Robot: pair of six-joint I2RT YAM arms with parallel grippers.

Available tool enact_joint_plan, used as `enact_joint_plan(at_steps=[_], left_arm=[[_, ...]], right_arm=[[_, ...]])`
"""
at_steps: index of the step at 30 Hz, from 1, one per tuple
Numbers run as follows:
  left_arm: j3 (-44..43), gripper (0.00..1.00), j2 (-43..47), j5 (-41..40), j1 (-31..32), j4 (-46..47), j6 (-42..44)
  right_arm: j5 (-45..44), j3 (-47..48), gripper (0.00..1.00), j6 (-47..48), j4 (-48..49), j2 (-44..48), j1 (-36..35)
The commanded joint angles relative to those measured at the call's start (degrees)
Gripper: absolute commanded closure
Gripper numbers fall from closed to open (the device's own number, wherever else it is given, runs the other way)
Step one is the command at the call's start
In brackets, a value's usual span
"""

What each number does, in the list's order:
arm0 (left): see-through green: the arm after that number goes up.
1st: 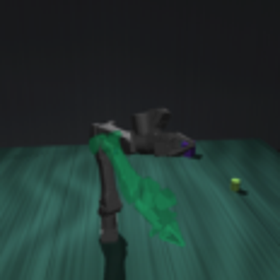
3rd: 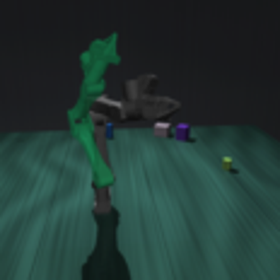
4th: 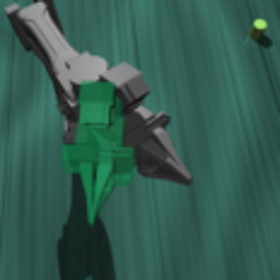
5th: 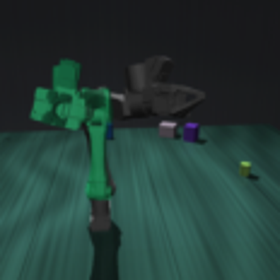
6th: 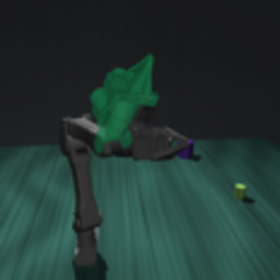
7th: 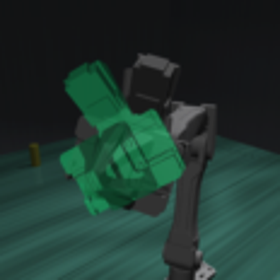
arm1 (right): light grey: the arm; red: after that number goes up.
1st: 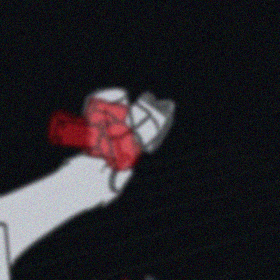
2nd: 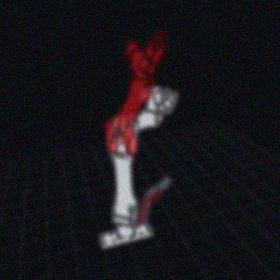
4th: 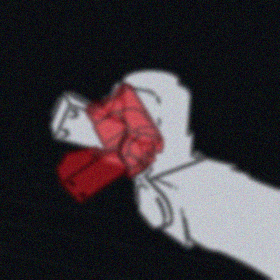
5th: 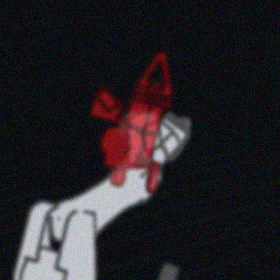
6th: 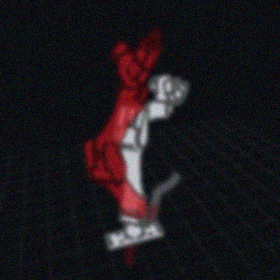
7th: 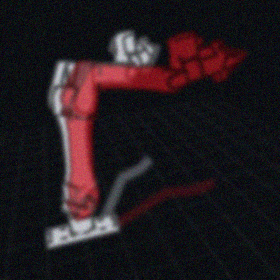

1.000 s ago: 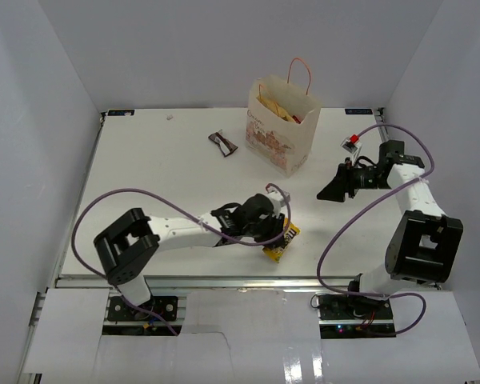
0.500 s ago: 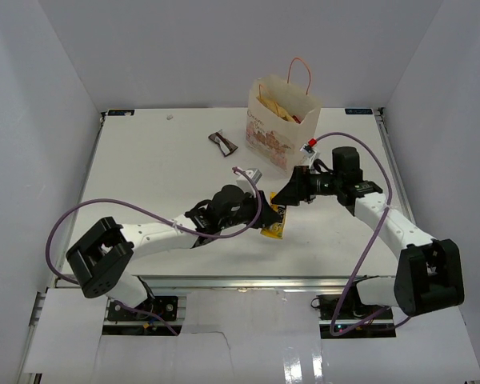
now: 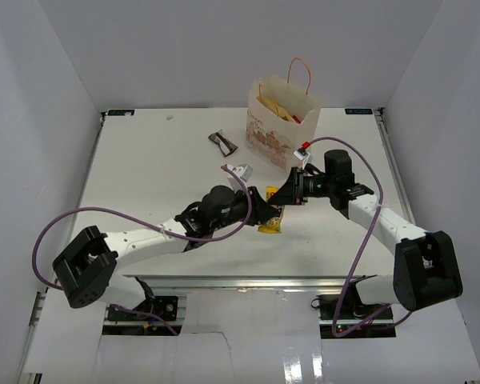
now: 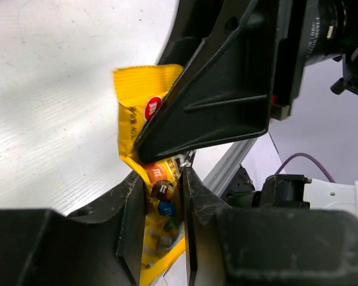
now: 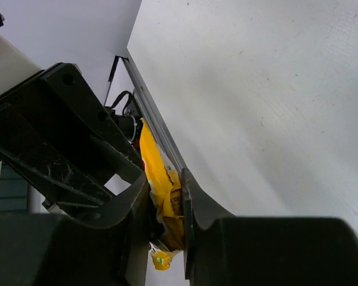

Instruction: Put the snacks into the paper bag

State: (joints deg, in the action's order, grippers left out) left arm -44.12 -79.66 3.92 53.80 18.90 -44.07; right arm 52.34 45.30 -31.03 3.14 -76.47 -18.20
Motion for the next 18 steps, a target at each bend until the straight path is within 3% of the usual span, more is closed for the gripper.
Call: enact_joint_plan(at_steps=[1, 3, 5, 6, 9, 14, 18], left_arm=[[0.8, 0.77, 3.0, -1.6, -0.6, 3.3, -0.5], [0.9, 0.61, 3.0, -1.6, -0.7, 3.3, -0.8], [1.0, 0.4, 3.4, -1.5, -0.8, 3.3, -0.9], [1.1, 0.24, 3.6, -1.1, -0.9, 3.3, -0.8], [1.8, 0.15, 6.1, -1.0, -1.0, 3.1, 0.7], [5.4, 0.12, 14.6, -3.3, -1.7, -2.7, 3.7], [8.0, 0.11, 19.7, -9.3, -1.8, -10.4, 3.8]], right_arm=[[1.9, -0.6, 0.8, -1.6, 3.2, 0.0, -0.1], [2.5, 0.9, 0.92, -1.2, 3.2, -0.1, -0.1], [3.0, 3.6, 0.92, 0.7, 2.9, 0.1, 0.1], [2.9, 5.0, 0.92, 2.3, 2.0, 0.2, 0.0], [1.1, 13.4, 0.92, 12.1, -2.4, 0.5, 0.9], [0.3, 31.8, 0.92, 25.9, -6.0, -2.1, 6.1], [-10.1, 43.3, 0.92, 30.0, -5.3, -6.3, 7.8]])
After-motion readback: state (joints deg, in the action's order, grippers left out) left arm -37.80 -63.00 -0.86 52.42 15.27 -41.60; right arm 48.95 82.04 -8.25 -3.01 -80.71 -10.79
